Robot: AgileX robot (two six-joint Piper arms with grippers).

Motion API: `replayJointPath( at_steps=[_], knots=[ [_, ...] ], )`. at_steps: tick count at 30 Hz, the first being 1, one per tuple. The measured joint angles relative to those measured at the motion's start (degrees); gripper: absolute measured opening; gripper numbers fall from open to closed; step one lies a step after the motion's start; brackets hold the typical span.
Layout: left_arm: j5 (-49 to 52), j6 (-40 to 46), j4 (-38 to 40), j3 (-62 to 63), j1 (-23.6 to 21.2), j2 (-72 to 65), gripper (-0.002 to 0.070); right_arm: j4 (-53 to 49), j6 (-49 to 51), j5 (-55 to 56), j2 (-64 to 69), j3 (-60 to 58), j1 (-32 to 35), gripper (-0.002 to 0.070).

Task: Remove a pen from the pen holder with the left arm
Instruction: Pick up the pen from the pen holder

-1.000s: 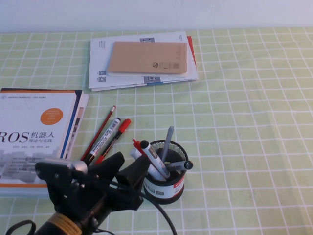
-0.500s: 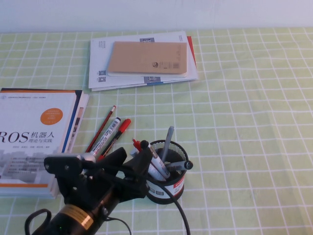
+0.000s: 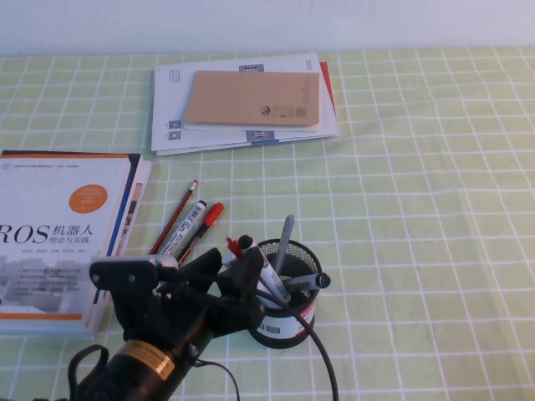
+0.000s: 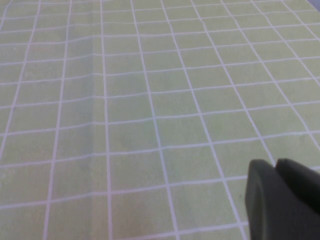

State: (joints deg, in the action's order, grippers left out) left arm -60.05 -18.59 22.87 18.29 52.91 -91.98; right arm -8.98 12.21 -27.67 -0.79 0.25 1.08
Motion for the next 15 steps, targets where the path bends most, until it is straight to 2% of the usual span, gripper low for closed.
replayJointPath(
  at_steps=[6, 15],
  knots=[
    [-0.11, 0.13, 0.08, 0.58, 0.0, -1.13, 0.0396, 0.0, 0.0, 0.0, 0.0, 0.0, 0.0, -0.0013],
    [-0.24, 0.13, 0.08, 0.7, 0.0, -1.39, 0.0237, 0.0, 0.0, 0.0, 0.0, 0.0, 0.0, -0.0013]
  ],
)
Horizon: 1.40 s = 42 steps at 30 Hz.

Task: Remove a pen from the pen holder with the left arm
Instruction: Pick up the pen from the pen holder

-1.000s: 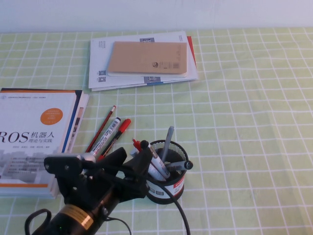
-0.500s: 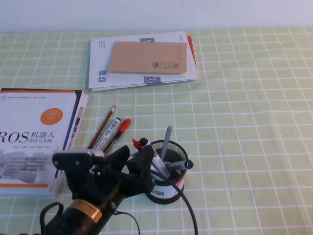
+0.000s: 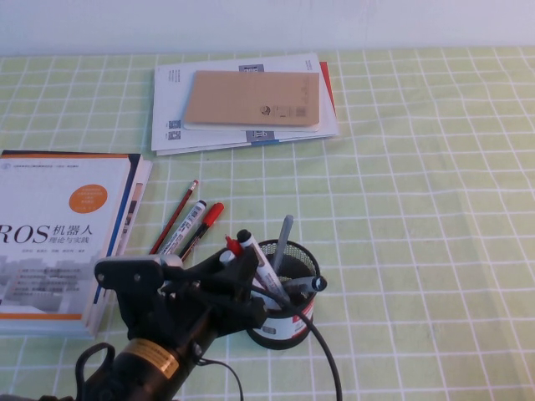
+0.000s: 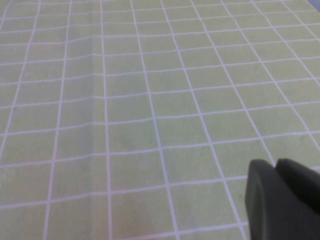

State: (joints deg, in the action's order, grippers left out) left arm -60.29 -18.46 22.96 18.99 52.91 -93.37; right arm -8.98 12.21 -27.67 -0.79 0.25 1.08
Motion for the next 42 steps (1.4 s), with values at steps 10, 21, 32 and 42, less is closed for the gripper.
replayJointPath(
  at_steps=[10, 21, 32, 42],
  knots=[
    [-0.35, 0.0, 0.0, 0.23, 0.0, 0.0, 0.0131, 0.0, 0.0, 0.0, 0.0, 0.0, 0.0, -0.0013],
    [-1.0, -0.58, -1.12, 0.23, 0.0, 0.13, 0.0099, 0.0, 0.0, 0.0, 0.0, 0.0, 0.0, -0.0013],
    [0.89, 1.99, -1.6, 0.23, 0.0, 0.73, 0.0155, 0.0, 0.0, 0.0, 0.0, 0.0, 0.0, -0.0013],
    [1.38, 2.34, -1.64, 0.23, 0.0, 1.41, 0.0232, 0.0, 0.0, 0.0, 0.0, 0.0, 0.0, -0.0013]
  ],
)
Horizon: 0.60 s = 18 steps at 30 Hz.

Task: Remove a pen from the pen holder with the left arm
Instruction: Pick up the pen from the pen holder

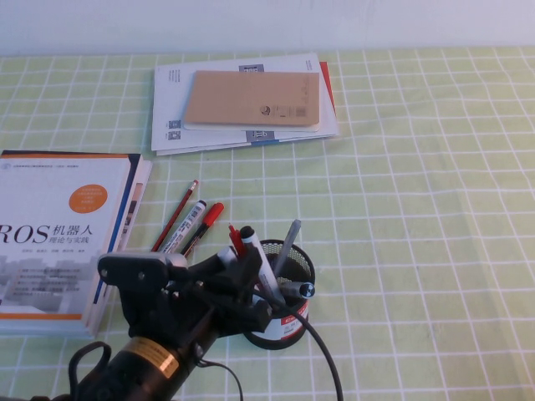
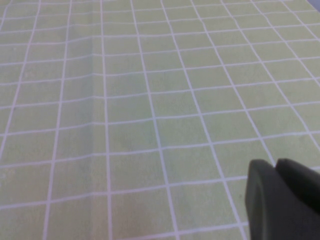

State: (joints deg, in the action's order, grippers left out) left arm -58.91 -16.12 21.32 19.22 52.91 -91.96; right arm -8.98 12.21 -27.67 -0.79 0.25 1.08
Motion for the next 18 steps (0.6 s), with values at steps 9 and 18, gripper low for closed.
replayJointPath(
  at_steps=[9, 18],
  knots=[
    [0.91, 1.15, -0.25, 0.0, 0.0, 0.89, 0.0095, 0.0, 0.0, 0.0, 0.0, 0.0, 0.0, -0.0013],
    [0.33, 1.93, -0.8, -1.31, 0.0, 2.03, 0.0095, 0.0, 0.0, 0.0, 0.0, 0.0, 0.0, -0.0013]
  ],
)
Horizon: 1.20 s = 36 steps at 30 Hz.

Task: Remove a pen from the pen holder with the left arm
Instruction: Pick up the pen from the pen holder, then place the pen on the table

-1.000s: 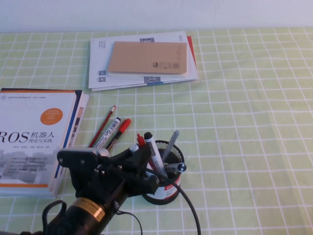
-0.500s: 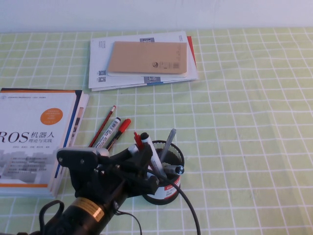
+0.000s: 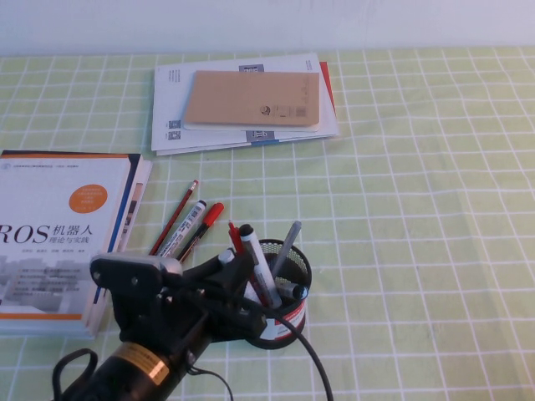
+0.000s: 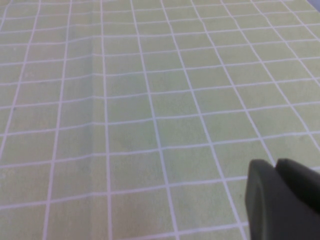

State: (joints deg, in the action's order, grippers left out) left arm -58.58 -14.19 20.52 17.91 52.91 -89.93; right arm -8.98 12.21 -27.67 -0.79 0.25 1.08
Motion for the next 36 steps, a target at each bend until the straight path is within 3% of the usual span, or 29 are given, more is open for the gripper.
replayJointPath(
  at_steps=[13, 23, 30, 34, 36],
  knots=[
    [4.78, 2.88, -0.56, -0.75, 0.0, 12.69, 0.0095, 0.0, 0.0, 0.0, 0.0, 0.0, 0.0, -0.0013],
    [15.4, 10.84, 1.66, -0.76, 0.0, 25.98, 0.0095, 0.0, 0.0, 0.0, 0.0, 0.0, 0.0, -0.0013],
    [29.79, 27.15, 8.97, 5.25, 0.0, 35.01, 0.0095, 0.0, 0.0, 0.0, 0.0, 0.0, 0.0, -0.0013],
    [35.1, 42.8, 20.58, 9.5, 0.0, 38.18, 0.0095, 0.0, 0.0, 0.0, 0.0, 0.0, 0.0, -0.0013],
    [36.77, 54.64, 29.61, 11.9, 0.0, 39.58, 0.0095, 0.0, 0.0, 0.0, 0.0, 0.0, 0.0, -0.0013]
  ],
)
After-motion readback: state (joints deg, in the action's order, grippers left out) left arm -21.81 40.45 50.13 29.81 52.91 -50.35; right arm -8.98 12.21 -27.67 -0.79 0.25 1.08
